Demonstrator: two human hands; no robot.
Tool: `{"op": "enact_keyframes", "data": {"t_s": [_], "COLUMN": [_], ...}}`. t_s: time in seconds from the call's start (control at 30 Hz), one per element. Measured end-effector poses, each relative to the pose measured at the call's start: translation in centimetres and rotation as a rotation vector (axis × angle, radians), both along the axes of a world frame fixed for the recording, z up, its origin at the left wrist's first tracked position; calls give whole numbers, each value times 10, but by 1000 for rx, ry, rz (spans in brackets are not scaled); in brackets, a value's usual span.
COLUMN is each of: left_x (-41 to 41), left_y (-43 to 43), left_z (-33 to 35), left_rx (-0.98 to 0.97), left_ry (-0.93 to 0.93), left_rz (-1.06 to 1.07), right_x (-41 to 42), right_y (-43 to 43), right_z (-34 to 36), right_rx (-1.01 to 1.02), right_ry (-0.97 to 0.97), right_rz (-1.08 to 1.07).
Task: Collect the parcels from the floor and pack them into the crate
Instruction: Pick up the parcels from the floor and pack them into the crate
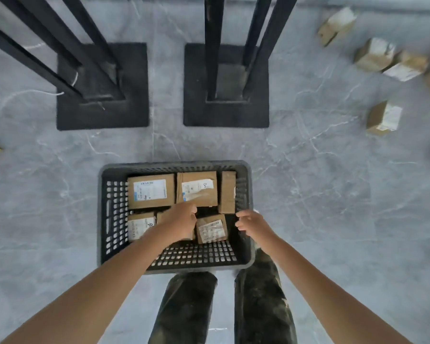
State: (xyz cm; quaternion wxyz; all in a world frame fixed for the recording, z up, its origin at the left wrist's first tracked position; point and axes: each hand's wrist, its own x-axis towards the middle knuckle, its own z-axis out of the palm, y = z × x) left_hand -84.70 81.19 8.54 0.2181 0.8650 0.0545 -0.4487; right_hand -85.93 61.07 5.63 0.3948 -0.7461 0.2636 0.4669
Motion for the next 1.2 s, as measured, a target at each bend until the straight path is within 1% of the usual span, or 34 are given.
{"op": "enact_keyframes", "data": {"t_s": [0.07, 0.13, 0.23, 0.37, 0.43, 0.5, 0.57, 0.63, 0.7, 0.77, 0.87, 1.0, 1.1, 1.2], "left_x": [29, 56, 98, 136, 144, 148, 149, 151, 152, 153, 157, 172, 192, 214], "left_y": [3, 3, 0, -11, -20, -32, -48, -67, -90, -115, -159, -231, -298, -369], "left_z": [67, 144, 261, 409, 473, 522, 558, 579, 590, 592, 586, 567, 554, 545], "left_rx": [-41, -79, -152, -234, -219, -219, -243, -262, -278, -295, -320, -312, -327, -308], "left_ry": [-73, -144, -263, -515, -699, -880, -994, -1039, -1043, -1025, -995, -937, -849, -778], "left_rz": [37, 26, 19, 48, 42, 39, 40, 22, -18, -45, -85, -130, -116, -134], "right_x": [26, 51, 91, 123, 128, 125, 117, 108, 100, 95, 95, 107, 125, 140], "right_y": [-6, -9, -13, -18, -22, -26, -33, -47, -66, -92, -147, -240, -318, -387], "right_z": [65, 136, 253, 408, 476, 530, 568, 592, 606, 612, 610, 601, 593, 588], "right_rx": [35, 92, 157, 245, 286, 333, 324, 301, 292, 263, 190, 120, 91, 73], "right_ry": [-81, -179, -370, -652, -759, -876, -979, -1073, -1151, -1180, -1194, -1172, -1123, -1092], "right_rz": [-47, -107, -234, -332, -396, -456, -501, -530, -588, -657, -768, -926, -958, -944]}}
